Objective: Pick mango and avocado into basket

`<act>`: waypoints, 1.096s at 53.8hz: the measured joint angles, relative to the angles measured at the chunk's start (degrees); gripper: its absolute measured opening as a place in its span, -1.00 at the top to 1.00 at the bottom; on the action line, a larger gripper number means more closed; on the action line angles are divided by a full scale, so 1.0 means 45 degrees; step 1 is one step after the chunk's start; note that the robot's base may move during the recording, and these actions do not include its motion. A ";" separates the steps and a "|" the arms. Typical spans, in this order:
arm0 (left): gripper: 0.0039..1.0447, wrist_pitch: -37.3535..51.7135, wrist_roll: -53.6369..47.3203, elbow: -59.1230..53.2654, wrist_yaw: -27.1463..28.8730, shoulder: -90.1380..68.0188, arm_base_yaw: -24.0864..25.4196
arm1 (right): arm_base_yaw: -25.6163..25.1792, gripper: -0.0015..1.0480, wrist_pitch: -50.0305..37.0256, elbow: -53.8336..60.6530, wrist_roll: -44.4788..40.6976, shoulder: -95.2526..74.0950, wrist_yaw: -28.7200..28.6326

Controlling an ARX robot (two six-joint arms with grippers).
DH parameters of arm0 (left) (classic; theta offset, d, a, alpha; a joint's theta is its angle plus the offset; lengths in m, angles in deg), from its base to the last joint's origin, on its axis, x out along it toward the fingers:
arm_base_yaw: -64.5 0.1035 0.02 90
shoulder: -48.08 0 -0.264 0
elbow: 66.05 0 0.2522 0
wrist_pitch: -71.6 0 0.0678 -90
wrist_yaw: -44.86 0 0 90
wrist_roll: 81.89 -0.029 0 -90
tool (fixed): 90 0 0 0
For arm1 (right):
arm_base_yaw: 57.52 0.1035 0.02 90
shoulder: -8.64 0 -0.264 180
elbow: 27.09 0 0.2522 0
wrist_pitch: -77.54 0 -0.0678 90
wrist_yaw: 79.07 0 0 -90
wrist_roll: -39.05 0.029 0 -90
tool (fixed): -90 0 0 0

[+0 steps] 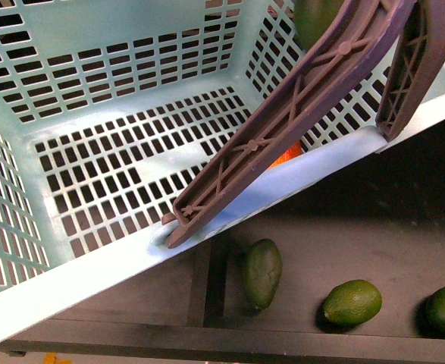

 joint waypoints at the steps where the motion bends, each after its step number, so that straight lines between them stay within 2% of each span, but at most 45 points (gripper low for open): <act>1: 0.93 0.0000 0.0000 0.0000 -0.0005 0.0000 0.0000 | 0.0000 -0.59 -0.0034 -0.0024 0.0078 0.0000 0.0146; 6: 0.93 0.0000 -0.0005 0.0000 -0.0005 0.0000 0.0000 | -0.0155 -0.86 -0.0083 -0.0068 0.0447 0.0087 0.0967; 13: 0.93 0.0000 -0.0010 0.0000 0.0068 0.0000 0.0005 | -0.0520 -0.83 0.0034 -0.0068 0.0733 0.0325 0.1724; 14: 0.93 0.0000 -0.0010 0.0000 0.0107 0.0000 0.0005 | -0.0510 -0.81 -0.0204 -0.0010 0.0695 0.0325 0.2205; 15: 0.93 0.0000 -0.0005 0.0000 0.0117 0.0000 0.0005 | -0.0491 -0.72 -0.1268 0.0335 0.0583 0.0423 0.3376; 18: 0.93 0.0000 -0.0039 0.0000 0.0102 0.0000 0.0005 | -0.0515 -0.57 -0.2914 0.1103 0.0457 0.0685 0.5469; 22: 0.93 0.0000 -0.0039 0.0000 0.0063 0.0000 -0.0005 | -0.0763 -0.37 -0.4415 0.2399 0.0335 0.1297 0.6834; 26: 0.93 0.0000 0.0000 0.0000 -0.0019 0.0000 0.0000 | -0.1103 -0.22 -0.5032 0.3351 0.0253 0.1899 0.6897; 34: 0.93 0.0000 -0.0010 0.0000 0.0039 0.0000 0.0000 | -0.2283 0.36 -0.5814 0.6183 0.0194 0.3910 0.5989; 46: 0.93 0.0000 0.0000 0.0000 -0.0005 0.0000 0.0005 | -0.3230 0.97 -0.5965 0.8223 0.0141 0.5600 0.5013; 59: 0.93 0.0000 -0.0010 0.0000 0.0087 0.0000 0.0005 | -0.4065 0.96 -0.5736 0.9656 0.0141 0.7291 0.4260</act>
